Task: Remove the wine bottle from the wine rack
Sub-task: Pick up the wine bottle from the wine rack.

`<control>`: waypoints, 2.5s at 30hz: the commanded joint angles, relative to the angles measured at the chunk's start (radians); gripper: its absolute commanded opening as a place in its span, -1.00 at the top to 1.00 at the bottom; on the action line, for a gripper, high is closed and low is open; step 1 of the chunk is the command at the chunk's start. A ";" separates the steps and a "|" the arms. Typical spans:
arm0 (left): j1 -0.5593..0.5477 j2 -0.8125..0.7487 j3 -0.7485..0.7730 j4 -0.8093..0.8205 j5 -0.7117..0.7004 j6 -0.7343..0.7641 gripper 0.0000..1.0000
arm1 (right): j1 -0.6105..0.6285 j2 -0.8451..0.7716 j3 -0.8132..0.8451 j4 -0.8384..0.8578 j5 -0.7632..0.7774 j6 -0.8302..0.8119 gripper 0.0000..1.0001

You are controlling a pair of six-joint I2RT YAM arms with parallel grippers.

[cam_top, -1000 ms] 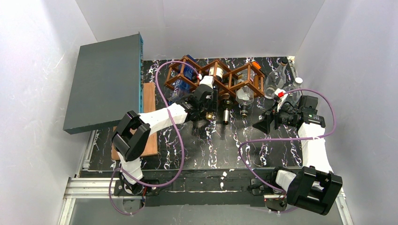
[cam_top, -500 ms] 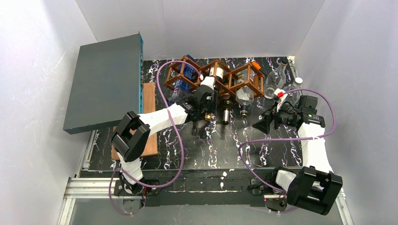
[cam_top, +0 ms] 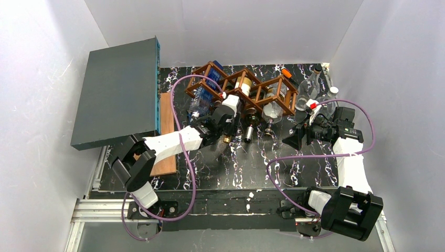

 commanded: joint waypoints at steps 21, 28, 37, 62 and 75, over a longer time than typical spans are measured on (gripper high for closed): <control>-0.024 -0.363 -0.195 0.186 0.040 -0.002 1.00 | 0.010 -0.006 0.000 0.034 0.006 -0.005 -0.97; -0.028 -0.437 -0.260 0.215 0.041 0.008 1.00 | 0.010 -0.003 -0.001 0.034 0.008 -0.005 -0.97; -0.034 -0.562 -0.364 0.242 0.039 0.005 1.00 | 0.012 0.003 -0.003 0.038 0.013 -0.005 -0.97; -0.035 -0.655 -0.414 0.244 0.058 0.006 1.00 | 0.020 0.017 -0.005 0.041 0.024 -0.006 -0.97; -0.035 -0.705 -0.440 0.251 0.053 0.004 1.00 | 0.021 0.017 -0.005 0.041 0.027 -0.005 -0.97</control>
